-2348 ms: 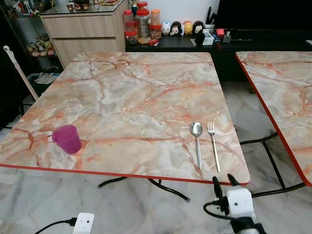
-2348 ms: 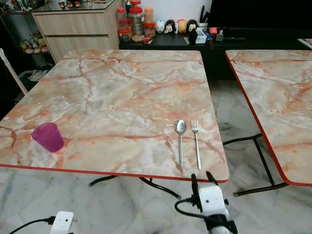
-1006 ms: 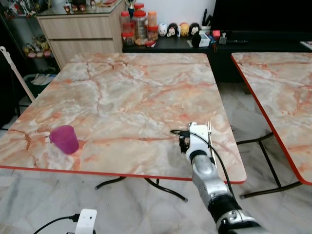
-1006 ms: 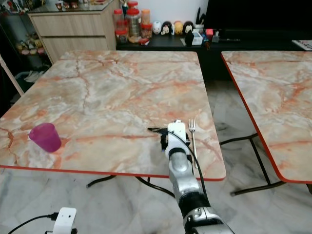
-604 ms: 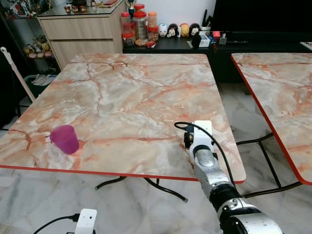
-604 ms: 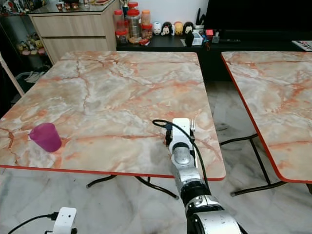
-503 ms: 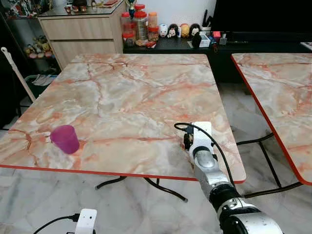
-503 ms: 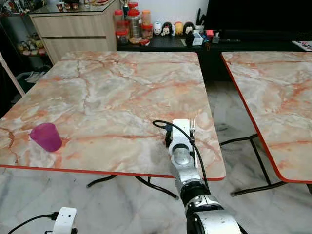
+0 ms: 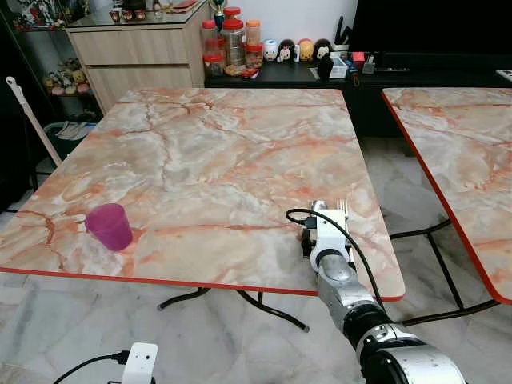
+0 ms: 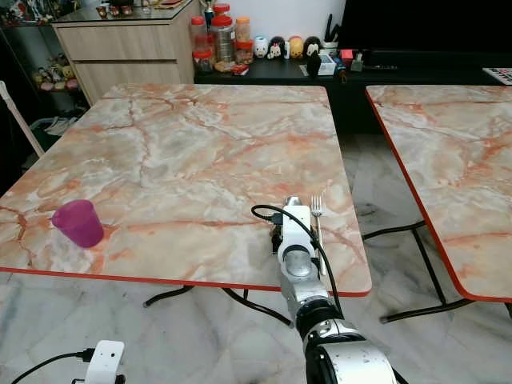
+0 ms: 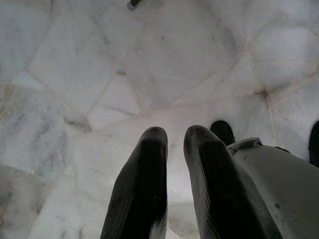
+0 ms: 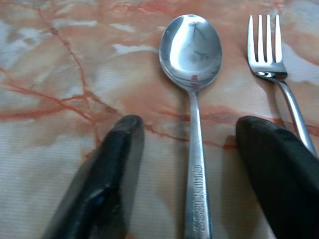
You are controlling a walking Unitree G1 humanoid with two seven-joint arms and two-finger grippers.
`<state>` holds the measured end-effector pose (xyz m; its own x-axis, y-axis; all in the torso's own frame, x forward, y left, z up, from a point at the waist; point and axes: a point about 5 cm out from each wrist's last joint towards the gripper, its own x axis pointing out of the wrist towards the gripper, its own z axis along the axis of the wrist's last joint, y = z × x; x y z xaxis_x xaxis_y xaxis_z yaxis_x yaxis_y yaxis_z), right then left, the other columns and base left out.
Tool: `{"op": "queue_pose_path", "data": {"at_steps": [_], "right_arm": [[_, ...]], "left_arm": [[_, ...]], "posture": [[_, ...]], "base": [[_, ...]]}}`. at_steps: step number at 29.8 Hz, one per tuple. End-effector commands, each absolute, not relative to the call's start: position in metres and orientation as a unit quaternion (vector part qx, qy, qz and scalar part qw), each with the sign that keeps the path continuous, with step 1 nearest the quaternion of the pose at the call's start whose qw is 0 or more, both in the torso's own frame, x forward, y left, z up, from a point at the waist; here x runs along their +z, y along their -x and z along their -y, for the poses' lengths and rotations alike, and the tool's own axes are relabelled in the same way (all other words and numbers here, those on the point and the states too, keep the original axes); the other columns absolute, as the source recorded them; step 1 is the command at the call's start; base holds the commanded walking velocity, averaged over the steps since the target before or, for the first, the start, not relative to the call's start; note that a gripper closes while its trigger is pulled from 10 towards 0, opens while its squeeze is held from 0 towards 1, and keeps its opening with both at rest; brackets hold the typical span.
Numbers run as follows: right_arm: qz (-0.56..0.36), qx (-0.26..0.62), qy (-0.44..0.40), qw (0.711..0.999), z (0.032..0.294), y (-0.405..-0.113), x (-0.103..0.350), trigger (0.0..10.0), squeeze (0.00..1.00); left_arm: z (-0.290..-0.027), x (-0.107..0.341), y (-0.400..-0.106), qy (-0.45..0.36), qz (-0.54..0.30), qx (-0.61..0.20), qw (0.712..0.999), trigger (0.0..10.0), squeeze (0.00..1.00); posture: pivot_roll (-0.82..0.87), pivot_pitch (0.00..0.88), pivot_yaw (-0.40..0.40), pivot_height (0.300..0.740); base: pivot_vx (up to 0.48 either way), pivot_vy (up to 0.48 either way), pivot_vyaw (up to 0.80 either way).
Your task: Setting the table
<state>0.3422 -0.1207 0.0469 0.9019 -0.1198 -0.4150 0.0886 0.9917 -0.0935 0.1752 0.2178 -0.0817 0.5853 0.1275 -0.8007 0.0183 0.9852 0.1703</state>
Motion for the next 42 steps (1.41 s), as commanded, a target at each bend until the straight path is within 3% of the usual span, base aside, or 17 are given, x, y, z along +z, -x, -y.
{"op": "queue_pose_path", "data": {"at_steps": [1,2,42], "right_arm": [[-0.22,-0.059,0.031,0.973,0.122,-0.344,0.048,0.4,0.0],[-0.222,-0.06,0.031,0.973,0.123,-0.344,0.047,0.0,0.0],[-0.22,-0.091,0.021,0.971,0.137,-0.34,0.043,0.0,0.0]], "left_arm": [[-0.221,-0.083,-0.171,-0.089,-0.462,0.029,0.882,10.0,0.0],[-0.22,-0.083,-0.171,-0.089,-0.463,0.029,0.882,10.0,0.0],[-0.217,-0.085,-0.168,-0.092,-0.466,0.003,0.88,10.0,0.0]], "posture": [[0.05,0.0,0.032,0.74],[0.05,0.0,0.032,0.74],[0.05,0.0,0.047,0.74]], "base": [[0.0,0.0,0.0],[0.0,0.0,0.0],[0.0,0.0,0.0]]}}
